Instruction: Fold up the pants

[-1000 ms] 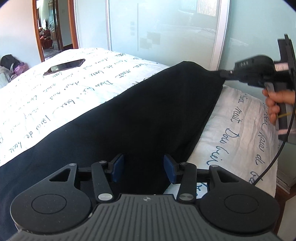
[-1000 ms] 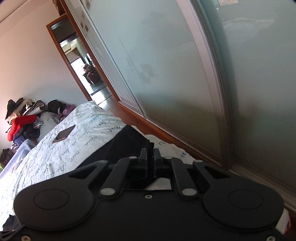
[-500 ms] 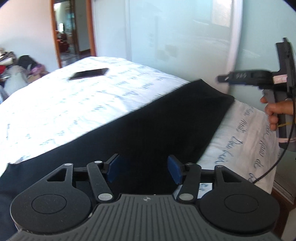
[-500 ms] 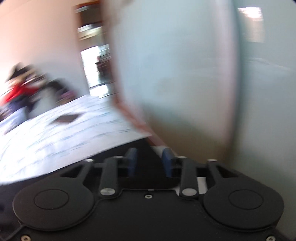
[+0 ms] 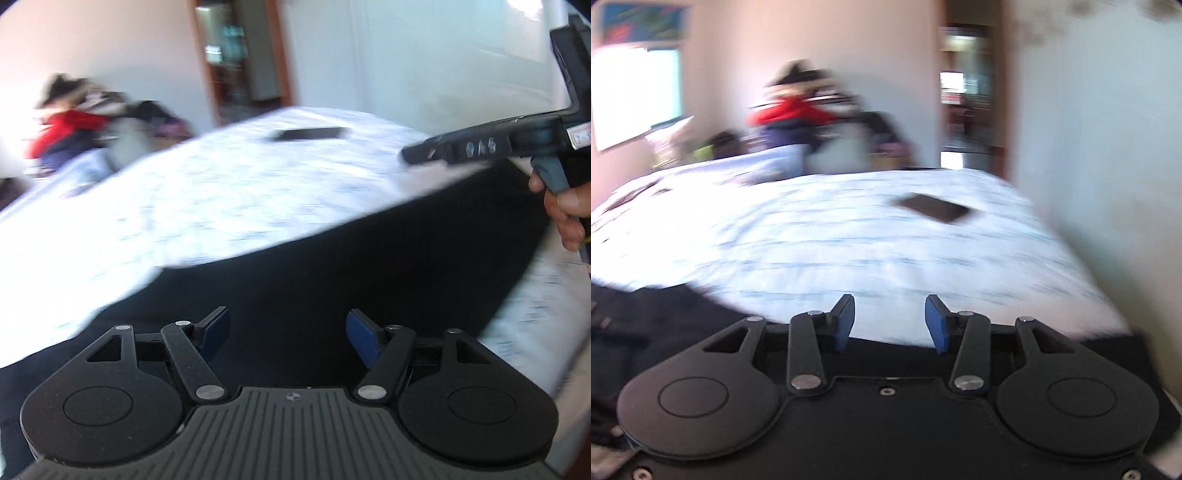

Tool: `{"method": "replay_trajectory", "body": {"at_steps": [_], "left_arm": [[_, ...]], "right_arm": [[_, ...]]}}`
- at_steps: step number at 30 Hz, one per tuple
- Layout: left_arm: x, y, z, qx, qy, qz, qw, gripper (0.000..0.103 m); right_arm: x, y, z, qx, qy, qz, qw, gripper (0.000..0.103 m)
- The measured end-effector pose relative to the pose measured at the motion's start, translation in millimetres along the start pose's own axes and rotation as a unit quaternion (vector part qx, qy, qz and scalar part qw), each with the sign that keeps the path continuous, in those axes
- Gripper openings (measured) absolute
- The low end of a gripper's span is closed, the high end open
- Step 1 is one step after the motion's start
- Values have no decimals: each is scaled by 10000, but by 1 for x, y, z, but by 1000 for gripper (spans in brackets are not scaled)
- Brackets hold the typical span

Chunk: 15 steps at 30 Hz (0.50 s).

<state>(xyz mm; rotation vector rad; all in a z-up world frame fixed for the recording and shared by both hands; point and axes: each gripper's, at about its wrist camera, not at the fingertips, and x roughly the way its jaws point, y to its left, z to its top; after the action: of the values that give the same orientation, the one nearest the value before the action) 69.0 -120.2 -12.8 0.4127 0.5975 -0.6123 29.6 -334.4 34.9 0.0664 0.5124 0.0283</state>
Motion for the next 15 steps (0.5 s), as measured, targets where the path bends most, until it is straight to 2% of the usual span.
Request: {"method": "replay_trajectory", "body": {"at_steps": [3, 6, 8, 11, 13, 15], "left_arm": [[0, 40, -18, -452, 277, 363, 9979, 75], [5, 71, -39, -898, 726, 508, 9920, 75], [4, 83, -52, -1108, 834, 455, 9893, 77], [-4, 85, -57, -1038, 702, 438, 9911, 78], [-8, 81, -59, -850, 626, 508, 9931, 77], [-18, 80, -64, -679, 518, 544, 9949, 77]], "right_arm": [[54, 52, 15, -544, 259, 918, 9940, 43], [103, 99, 21, -1022, 646, 1619, 9794, 41], [130, 125, 21, -1147, 1008, 2019, 9674, 39], [170, 147, 17, -1319, 1410, 1998, 9606, 36], [183, 147, 18, -1231, 1359, 1726, 9678, 35], [183, 139, 25, -859, 1384, 1479, 9755, 36]]}}
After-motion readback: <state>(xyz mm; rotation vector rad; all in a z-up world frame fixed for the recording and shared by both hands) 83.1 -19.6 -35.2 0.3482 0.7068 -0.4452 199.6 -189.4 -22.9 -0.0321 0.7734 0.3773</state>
